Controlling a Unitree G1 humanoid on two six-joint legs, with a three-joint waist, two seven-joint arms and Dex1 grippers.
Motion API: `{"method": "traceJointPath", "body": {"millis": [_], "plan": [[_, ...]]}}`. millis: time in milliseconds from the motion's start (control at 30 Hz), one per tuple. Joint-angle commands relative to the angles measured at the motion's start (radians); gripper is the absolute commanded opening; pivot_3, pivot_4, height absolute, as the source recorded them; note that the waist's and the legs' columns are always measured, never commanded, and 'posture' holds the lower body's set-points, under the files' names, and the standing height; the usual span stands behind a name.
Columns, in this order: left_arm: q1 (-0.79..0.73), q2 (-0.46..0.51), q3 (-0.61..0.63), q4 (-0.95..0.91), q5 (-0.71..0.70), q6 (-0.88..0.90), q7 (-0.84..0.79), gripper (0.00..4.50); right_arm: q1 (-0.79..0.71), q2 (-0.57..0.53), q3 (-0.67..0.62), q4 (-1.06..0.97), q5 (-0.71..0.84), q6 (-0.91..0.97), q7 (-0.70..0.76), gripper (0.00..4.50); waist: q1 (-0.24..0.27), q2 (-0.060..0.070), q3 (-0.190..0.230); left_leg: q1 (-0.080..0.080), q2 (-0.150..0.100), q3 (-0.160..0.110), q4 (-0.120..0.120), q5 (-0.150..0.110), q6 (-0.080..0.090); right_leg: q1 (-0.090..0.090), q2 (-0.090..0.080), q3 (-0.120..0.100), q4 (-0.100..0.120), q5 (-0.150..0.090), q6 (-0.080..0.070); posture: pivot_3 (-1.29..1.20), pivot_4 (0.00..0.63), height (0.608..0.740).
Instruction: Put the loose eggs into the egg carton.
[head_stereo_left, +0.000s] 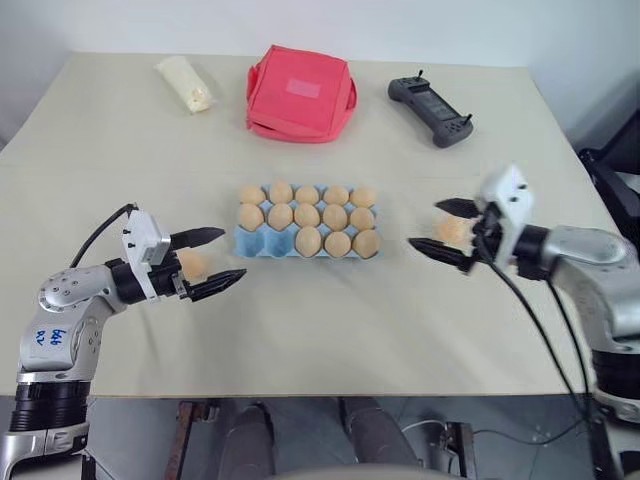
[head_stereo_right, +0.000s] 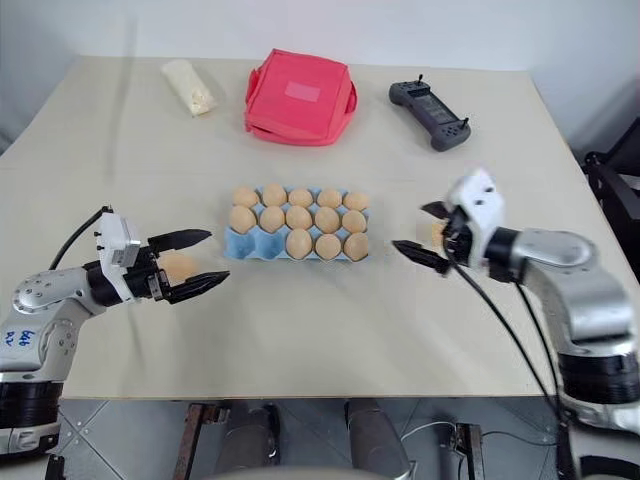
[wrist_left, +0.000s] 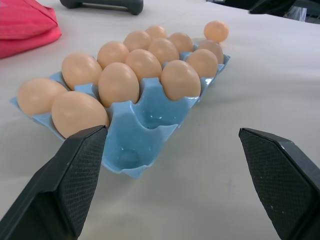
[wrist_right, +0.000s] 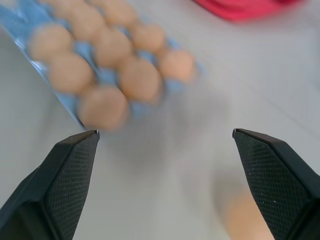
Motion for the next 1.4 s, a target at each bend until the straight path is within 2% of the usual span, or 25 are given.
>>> {"method": "traceJointPath", "body": {"millis": [33,233,333,533,633,767,833,900,1200,1300,1400], "plan": [[-0.010,0.018,0.019,0.010,-0.002,-0.021,-0.019,4.50,0.094,-0.073,-0.122,-0.017,0.015,0.014,0.019,4.48,0.000,0.000,0.000,0.000,0.000,0.000,0.000,0.000,0.000,0.000,0.000,0.000,0.000,0.000,0.000,0.00,0.150,0.740],[-0.007,0.027,0.031,0.028,0.000,-0.027,-0.024,4.50,0.260,-0.090,-0.235,-0.012,0.013,0.025,0.002,4.48,0.000,0.000,0.000,0.000,0.000,0.000,0.003,0.000,0.000,0.001,0.000,0.001,0.000,0.000,0.001,0.00,0.150,0.740],[-0.008,0.029,0.032,0.031,0.001,-0.028,-0.025,4.50,0.263,-0.077,-0.232,0.005,0.014,0.011,-0.017,4.48,-0.002,0.000,0.000,0.000,0.000,0.000,0.004,0.000,0.000,0.002,0.000,0.001,0.000,0.000,0.000,0.00,0.150,0.740],[-0.005,0.028,0.033,0.027,0.000,-0.027,-0.023,4.50,0.113,-0.016,-0.145,0.126,-0.006,-0.044,-0.063,4.48,-0.014,0.000,0.000,0.001,-0.001,0.002,0.007,0.001,0.002,0.002,0.000,0.004,0.000,0.000,-0.005,0.00,0.150,0.740],[-0.002,0.027,0.035,0.014,-0.002,-0.024,-0.019,4.50,-0.019,0.045,-0.088,0.261,-0.032,-0.089,-0.093,4.48,-0.022,0.000,0.000,0.001,-0.001,0.002,0.008,0.002,0.003,0.003,0.000,0.004,-0.001,-0.003,-0.011,0.00,0.150,0.740],[0.022,0.027,0.047,-0.014,-0.006,-0.021,-0.007,4.50,-0.172,0.119,-0.019,0.473,-0.087,-0.194,-0.103,4.48,-0.033,0.000,0.000,0.001,-0.001,0.003,0.008,0.003,0.003,0.003,0.000,0.005,-0.001,-0.002,-0.010,0.00,0.150,0.740],[0.039,0.029,0.059,-0.032,-0.011,-0.017,0.002,4.50,-0.227,0.153,-0.005,0.541,-0.090,-0.225,-0.103,4.48,-0.034,0.000,0.000,0.001,-0.001,0.003,0.006,0.003,0.003,0.003,0.000,0.005,0.000,0.002,-0.001,0.00,0.150,0.740],[0.055,0.031,0.067,-0.048,-0.014,-0.015,0.008,4.50,-0.261,0.175,0.005,0.591,-0.094,-0.247,-0.099,4.48,-0.033,0.000,0.000,0.001,-0.001,0.003,0.004,0.003,0.003,0.002,0.000,0.005,0.000,0.005,0.004,0.00,0.150,0.740],[0.099,0.027,0.091,-0.095,-0.020,-0.004,0.036,4.50,-0.311,0.234,0.066,0.715,-0.140,-0.295,-0.094,4.48,-0.030,0.001,0.000,0.001,-0.001,0.003,0.001,0.001,0.002,0.001,0.000,0.004,0.000,0.003,0.003,0.00,0.150,0.740],[0.099,0.027,0.090,-0.097,-0.020,-0.002,0.042,4.50,-0.314,0.246,0.070,0.724,-0.151,-0.304,-0.105,3.86,-0.031,0.001,0.000,0.001,-0.001,0.003,0.002,0.001,0.002,0.001,0.000,0.004,0.000,0.003,0.003,0.00,0.150,0.740],[0.099,0.025,0.087,-0.098,-0.019,-0.001,0.046,4.50,-0.316,0.249,0.074,0.697,-0.155,-0.301,-0.116,2.92,-0.032,0.001,0.000,0.001,-0.001,0.003,0.002,0.001,0.002,0.001,0.000,0.004,0.000,0.003,0.003,0.00,0.150,0.740]]}}
